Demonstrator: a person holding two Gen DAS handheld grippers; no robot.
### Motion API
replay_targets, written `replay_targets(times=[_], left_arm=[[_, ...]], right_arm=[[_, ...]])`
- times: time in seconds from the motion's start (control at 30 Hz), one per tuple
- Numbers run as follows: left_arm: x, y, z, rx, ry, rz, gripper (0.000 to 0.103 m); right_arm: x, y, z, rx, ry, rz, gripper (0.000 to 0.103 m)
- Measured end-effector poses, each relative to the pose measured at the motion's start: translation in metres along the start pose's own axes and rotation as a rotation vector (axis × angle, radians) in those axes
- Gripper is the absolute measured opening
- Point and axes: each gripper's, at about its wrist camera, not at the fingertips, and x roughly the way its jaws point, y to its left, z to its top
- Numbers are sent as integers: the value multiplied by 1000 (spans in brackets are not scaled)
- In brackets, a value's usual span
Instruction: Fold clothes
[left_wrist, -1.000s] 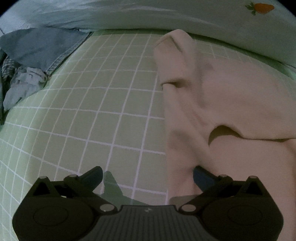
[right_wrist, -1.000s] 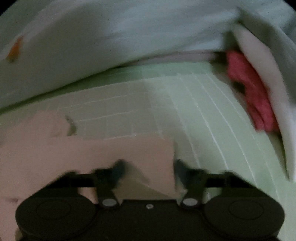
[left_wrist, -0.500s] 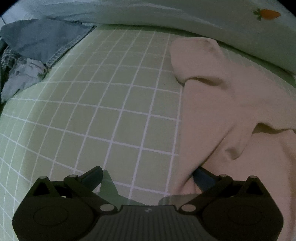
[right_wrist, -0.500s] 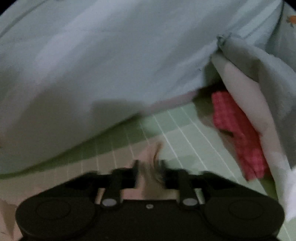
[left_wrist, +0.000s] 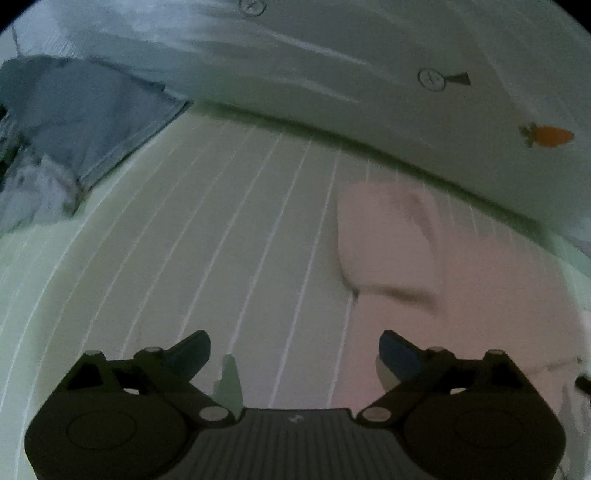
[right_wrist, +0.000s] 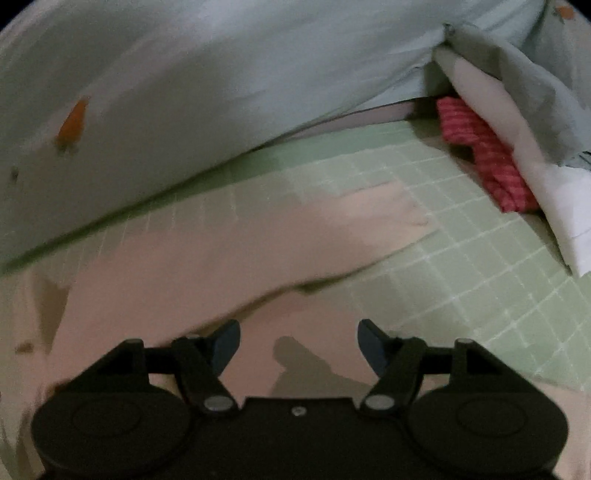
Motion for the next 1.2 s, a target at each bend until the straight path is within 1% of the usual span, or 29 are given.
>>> replay_targets(times=[0.03, 0.13, 0.2, 0.23, 0.27, 0.3, 0.33, 0.37, 0.43, 0.5, 0.53, 0.57, 0.6, 0.63, 0.7, 0.77, 0.97, 1.03, 1.07, 1.13, 1.17, 1.2], left_arm=[[4, -2, 6, 2, -7, -3, 96], [16, -5, 21, -1, -13, -26, 89], [26, -7, 29, -4, -6, -62, 78], [31, -8, 34, -6, -3, -80, 75], [35, -9, 37, -4, -2, -95, 69], [39, -12, 41, -1, 1, -112, 63], [44, -15, 45, 2, 4, -128, 59], [48, -15, 48, 7, 6, -145, 55], [55, -17, 53, 16, 11, -175, 51], [61, -22, 57, 22, 19, -189, 47], [65, -22, 58, 20, 22, -196, 45], [68, -22, 59, 15, 26, -207, 38], [71, -22, 60, 10, 30, -218, 24], [73, -23, 61, 5, 32, -228, 17], [76, -23, 63, 2, 25, -228, 10], [79, -22, 64, 13, 11, -219, 9], [88, -7, 75, -72, -17, -215, 8], [87, -12, 75, -56, -19, -196, 9], [86, -15, 74, -48, -20, -186, 14], [78, -20, 70, -5, -38, -142, 22], [72, -19, 67, 10, -52, -120, 36], [67, -19, 64, 24, -66, -99, 55]], right_arm=[[1, 5, -2, 5, 9, 9, 71], [2, 22, -2, -1, 16, 67, 71], [6, 34, -1, -46, 12, 87, 71], [8, 39, -1, -72, 14, 92, 68], [10, 46, -2, -97, 19, 93, 59], [14, 50, -4, -112, 30, 90, 53], [18, 53, -4, -121, 42, 87, 45], [22, 54, -5, -125, 48, 83, 44], [25, 55, -4, -124, 52, 70, 45], [27, 57, -5, -124, 56, 57, 47], [27, 57, -5, -123, 57, 53, 50], [28, 58, -5, -122, 58, 48, 54], [29, 57, -6, -123, 58, 46, 55], [30, 57, -6, -125, 56, 44, 57], [31, 57, -8, -144, 50, 40, 59], [31, 59, -11, -166, 42, 33, 60], [31, 58, -11, -187, 33, 38, 62], [32, 57, -10, -192, 35, 42, 63], [32, 55, -8, -186, 42, 50, 64], [30, 47, -3, -160, 59, 72, 66], [29, 44, 0, -147, 68, 83, 70], [26, 38, 3, -130, 58, 81, 73]])
